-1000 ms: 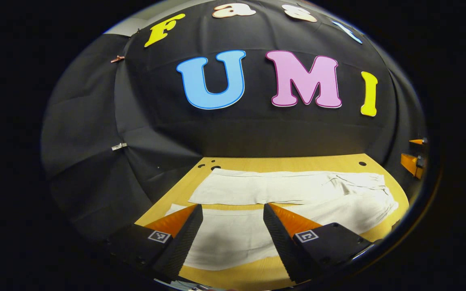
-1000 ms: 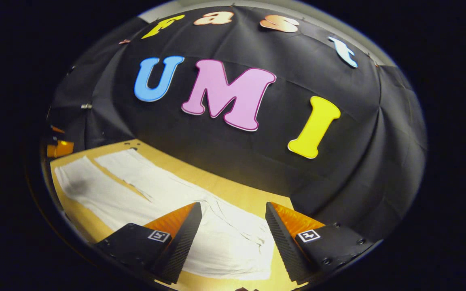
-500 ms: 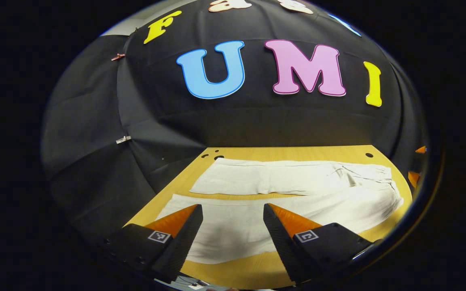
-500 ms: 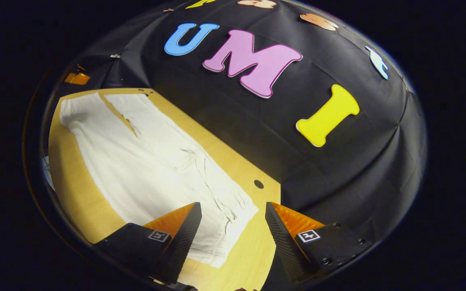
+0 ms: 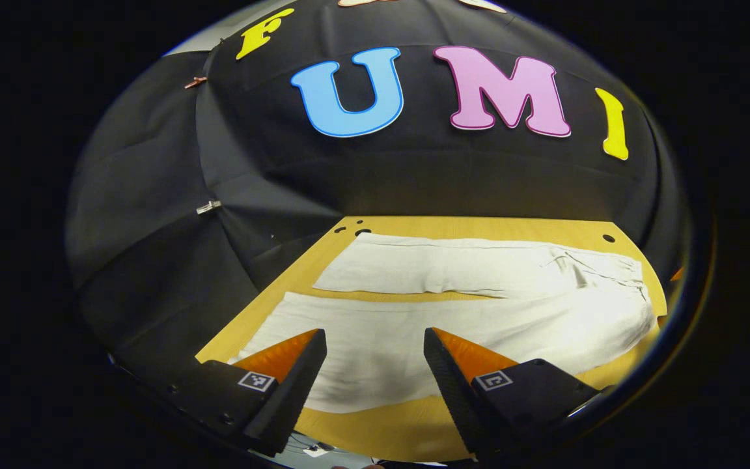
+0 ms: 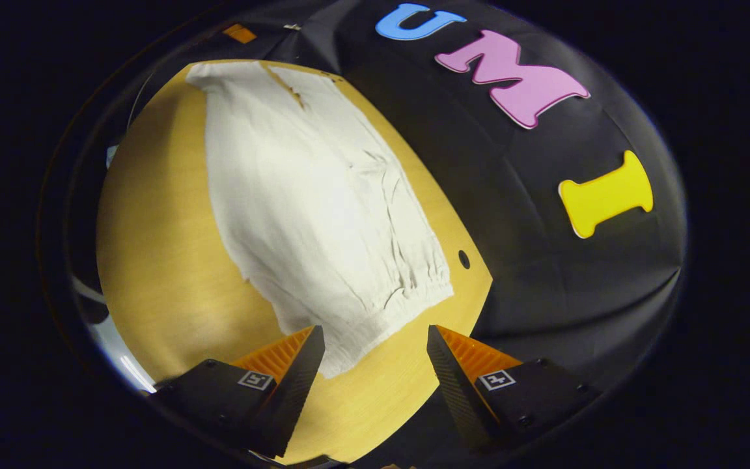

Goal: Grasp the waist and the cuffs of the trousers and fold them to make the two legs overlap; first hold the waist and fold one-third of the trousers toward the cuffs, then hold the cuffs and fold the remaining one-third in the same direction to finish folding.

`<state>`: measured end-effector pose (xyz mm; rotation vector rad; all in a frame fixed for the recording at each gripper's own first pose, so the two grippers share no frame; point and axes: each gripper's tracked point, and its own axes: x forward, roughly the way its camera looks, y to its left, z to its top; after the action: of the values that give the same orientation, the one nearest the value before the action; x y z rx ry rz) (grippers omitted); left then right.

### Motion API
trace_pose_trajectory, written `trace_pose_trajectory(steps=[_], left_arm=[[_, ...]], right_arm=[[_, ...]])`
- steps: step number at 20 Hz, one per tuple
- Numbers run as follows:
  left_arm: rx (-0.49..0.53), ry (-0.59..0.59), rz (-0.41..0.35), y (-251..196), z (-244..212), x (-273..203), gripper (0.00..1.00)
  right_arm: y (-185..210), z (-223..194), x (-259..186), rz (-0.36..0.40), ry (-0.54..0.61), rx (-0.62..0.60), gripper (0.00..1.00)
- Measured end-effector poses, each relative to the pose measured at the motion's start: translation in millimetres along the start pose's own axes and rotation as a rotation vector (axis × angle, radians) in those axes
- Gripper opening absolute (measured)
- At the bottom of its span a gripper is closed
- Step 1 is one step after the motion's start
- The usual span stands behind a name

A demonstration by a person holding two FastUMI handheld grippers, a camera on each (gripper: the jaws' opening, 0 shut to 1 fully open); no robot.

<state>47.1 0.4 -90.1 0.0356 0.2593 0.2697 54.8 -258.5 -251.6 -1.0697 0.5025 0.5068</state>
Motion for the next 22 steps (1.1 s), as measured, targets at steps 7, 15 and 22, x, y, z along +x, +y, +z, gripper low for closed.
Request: trace_pose_trajectory(steps=[7,15,22], left_arm=[[0.024,0.033,0.036,3,-13,-5,0.96],[0.120,0.097,0.044,25,-51,-8,0.98],[0.296,0.121,0.063,65,-79,1,0.98]], right_arm=[[21,-24,24,0.087,0.036,-0.122,0.97],[15,-18,49,0.082,0.069,-0.146,0.86],[23,-23,61,0.160,0.113,-0.161,0.39]])
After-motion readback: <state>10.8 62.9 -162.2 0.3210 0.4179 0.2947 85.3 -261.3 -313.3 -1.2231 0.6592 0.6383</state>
